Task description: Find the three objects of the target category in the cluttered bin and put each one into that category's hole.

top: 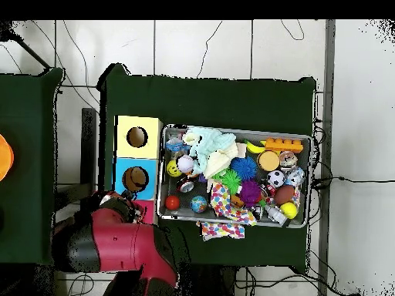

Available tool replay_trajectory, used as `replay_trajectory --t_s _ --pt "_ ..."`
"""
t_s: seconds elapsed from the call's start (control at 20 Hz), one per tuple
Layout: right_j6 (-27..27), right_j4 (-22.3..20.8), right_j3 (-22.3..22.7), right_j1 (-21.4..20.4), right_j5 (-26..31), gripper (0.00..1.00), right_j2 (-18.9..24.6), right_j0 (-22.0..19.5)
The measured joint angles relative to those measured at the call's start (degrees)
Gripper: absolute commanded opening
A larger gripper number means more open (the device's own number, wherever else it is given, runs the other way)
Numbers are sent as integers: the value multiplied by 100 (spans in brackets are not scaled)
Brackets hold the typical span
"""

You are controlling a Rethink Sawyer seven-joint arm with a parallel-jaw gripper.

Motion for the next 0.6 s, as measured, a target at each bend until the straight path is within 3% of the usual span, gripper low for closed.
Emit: replay_trajectory --t_s 0.6 --pt "0 0 37 4 -79 0 6 -136"
